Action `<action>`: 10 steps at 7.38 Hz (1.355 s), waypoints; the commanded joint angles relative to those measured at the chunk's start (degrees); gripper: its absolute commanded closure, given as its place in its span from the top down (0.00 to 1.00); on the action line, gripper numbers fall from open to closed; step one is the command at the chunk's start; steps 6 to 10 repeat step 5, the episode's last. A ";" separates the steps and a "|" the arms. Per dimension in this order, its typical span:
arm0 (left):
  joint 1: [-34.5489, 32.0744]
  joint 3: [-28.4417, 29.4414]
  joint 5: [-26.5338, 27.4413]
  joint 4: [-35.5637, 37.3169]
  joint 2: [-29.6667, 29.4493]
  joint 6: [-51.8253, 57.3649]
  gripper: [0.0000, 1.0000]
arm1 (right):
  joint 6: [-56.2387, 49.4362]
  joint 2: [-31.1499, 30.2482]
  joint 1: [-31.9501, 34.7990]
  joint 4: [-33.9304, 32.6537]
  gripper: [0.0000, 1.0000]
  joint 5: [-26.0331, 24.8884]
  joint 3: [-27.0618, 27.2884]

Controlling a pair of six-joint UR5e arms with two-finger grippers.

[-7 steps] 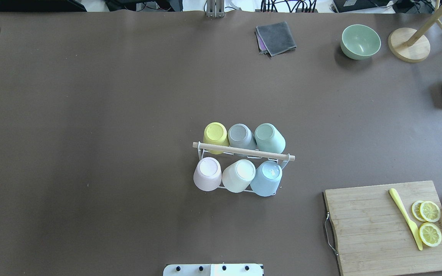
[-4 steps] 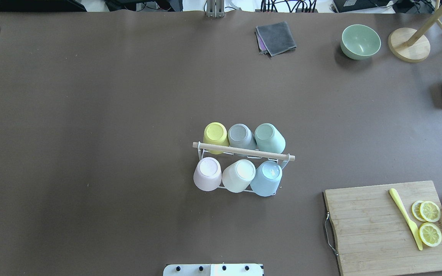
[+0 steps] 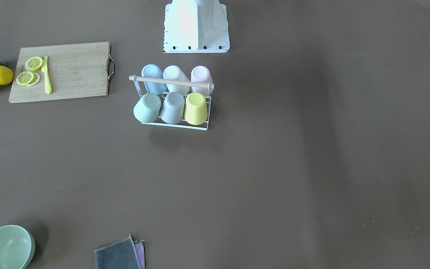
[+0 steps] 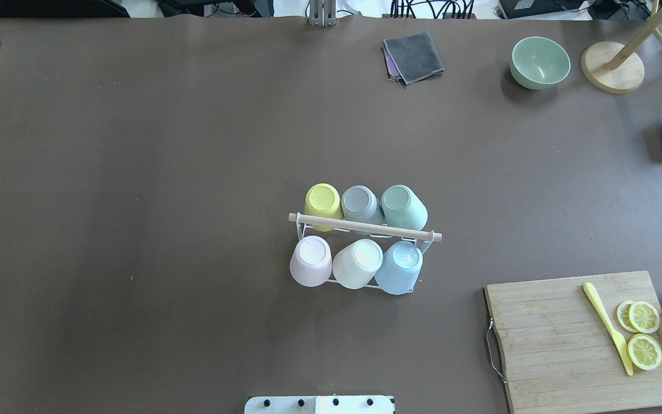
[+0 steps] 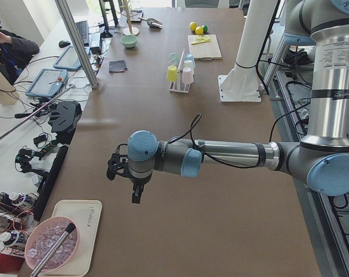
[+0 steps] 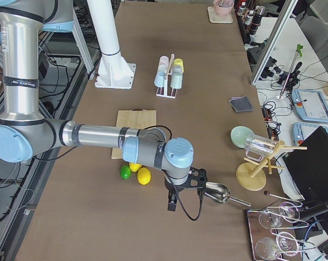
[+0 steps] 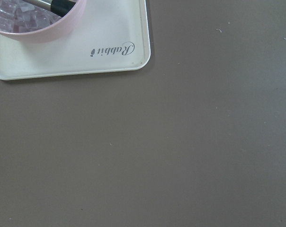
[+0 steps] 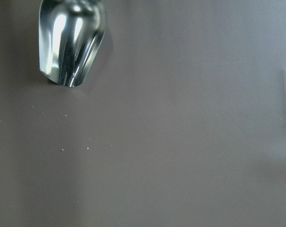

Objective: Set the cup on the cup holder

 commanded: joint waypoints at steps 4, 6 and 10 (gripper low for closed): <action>-0.06 -0.16 0.07 -0.50 0.51 0.00 0.99 | 0.01 0.00 0.00 0.00 1.00 0.09 0.12; -0.06 -0.51 0.07 -0.51 0.51 0.00 0.99 | 0.01 0.00 0.00 0.00 1.00 0.09 0.04; -0.06 -0.51 0.07 -0.51 0.51 0.00 0.99 | 0.01 0.00 0.00 0.00 1.00 0.09 0.04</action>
